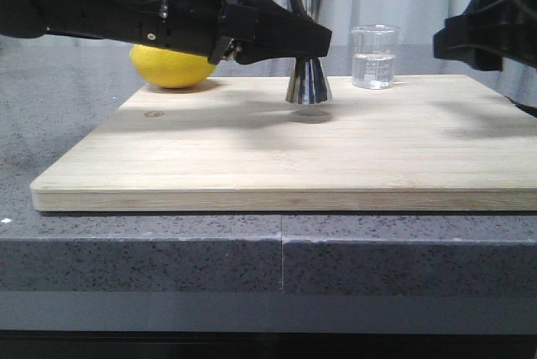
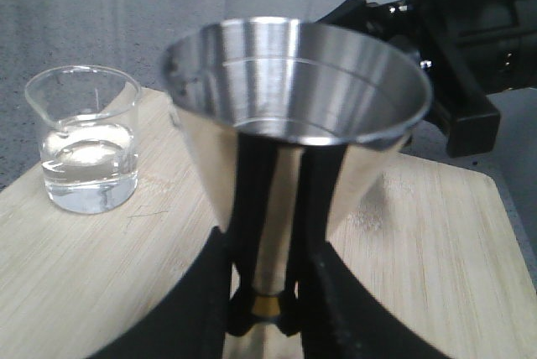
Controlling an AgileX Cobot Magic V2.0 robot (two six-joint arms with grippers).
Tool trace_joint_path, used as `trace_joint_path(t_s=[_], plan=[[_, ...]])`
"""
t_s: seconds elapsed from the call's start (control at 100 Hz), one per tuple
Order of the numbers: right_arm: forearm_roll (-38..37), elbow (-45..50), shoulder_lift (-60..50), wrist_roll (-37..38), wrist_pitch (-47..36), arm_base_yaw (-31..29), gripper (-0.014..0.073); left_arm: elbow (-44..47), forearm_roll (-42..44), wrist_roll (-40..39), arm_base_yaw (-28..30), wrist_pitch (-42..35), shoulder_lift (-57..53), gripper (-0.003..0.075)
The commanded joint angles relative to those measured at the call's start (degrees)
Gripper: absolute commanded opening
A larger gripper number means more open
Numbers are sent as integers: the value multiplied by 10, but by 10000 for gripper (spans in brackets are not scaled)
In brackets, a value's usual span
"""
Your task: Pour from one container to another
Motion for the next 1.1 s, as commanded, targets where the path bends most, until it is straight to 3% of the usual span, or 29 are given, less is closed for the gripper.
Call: trace_joint_path(t_s=[0.0, 0.33, 0.48, 1.09], plan=[[-8, -12, 10, -4, -102, -1, 401, -29, -13, -23, -5, 43, -29, -21], [-40, -16, 74, 6, -199, -1, 438, -44, -13, -30, -5, 54, -29, -21], [-47, -38, 88, 20, -195, 0, 501, -44, -10, -30, -5, 55, -29, -21], [-61, -112, 157, 26, -182, 15, 503, -44, -4, -31, -5, 57, -29, -21]])
